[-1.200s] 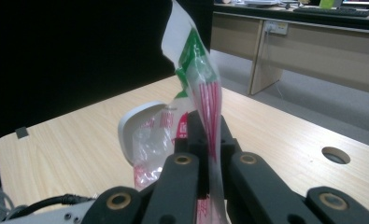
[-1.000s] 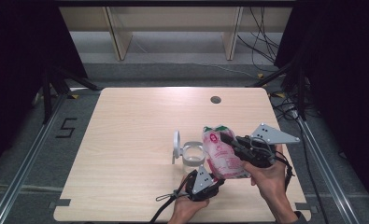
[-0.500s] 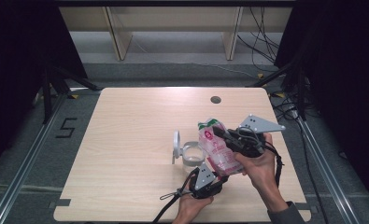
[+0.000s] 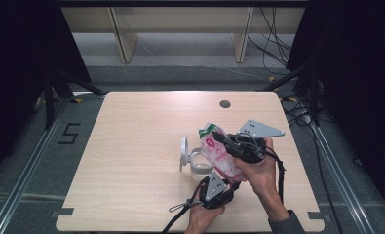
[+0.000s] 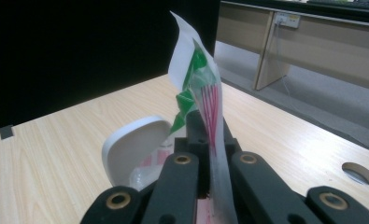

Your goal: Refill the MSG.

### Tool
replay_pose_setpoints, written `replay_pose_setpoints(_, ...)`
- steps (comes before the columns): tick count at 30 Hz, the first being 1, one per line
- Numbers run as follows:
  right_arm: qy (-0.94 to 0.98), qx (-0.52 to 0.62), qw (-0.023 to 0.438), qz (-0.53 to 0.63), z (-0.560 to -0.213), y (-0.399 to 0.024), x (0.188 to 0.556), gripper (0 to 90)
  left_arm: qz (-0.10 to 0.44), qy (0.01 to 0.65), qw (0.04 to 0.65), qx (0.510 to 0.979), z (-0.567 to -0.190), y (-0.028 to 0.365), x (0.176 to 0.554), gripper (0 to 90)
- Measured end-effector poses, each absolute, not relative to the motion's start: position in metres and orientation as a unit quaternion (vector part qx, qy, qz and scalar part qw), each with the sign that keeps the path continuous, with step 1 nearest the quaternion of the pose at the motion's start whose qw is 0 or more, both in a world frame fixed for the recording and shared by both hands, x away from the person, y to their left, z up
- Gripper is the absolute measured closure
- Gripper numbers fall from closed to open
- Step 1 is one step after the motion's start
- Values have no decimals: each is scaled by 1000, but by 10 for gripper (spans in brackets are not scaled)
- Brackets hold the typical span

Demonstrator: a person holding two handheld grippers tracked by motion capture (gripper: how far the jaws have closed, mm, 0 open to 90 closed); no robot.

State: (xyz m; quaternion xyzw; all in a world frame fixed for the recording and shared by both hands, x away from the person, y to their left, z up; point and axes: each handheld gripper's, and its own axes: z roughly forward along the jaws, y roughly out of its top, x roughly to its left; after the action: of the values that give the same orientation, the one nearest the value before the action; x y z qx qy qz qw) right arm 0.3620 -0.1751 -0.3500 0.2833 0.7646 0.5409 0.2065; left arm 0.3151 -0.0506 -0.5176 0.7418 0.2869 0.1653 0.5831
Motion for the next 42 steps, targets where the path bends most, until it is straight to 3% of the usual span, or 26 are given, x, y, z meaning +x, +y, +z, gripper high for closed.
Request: replay_pose_setpoints(42, 774, 287, 219, 521, -349, -155, 376, 900, 177, 289, 585, 737, -509, -64, 314, 740)
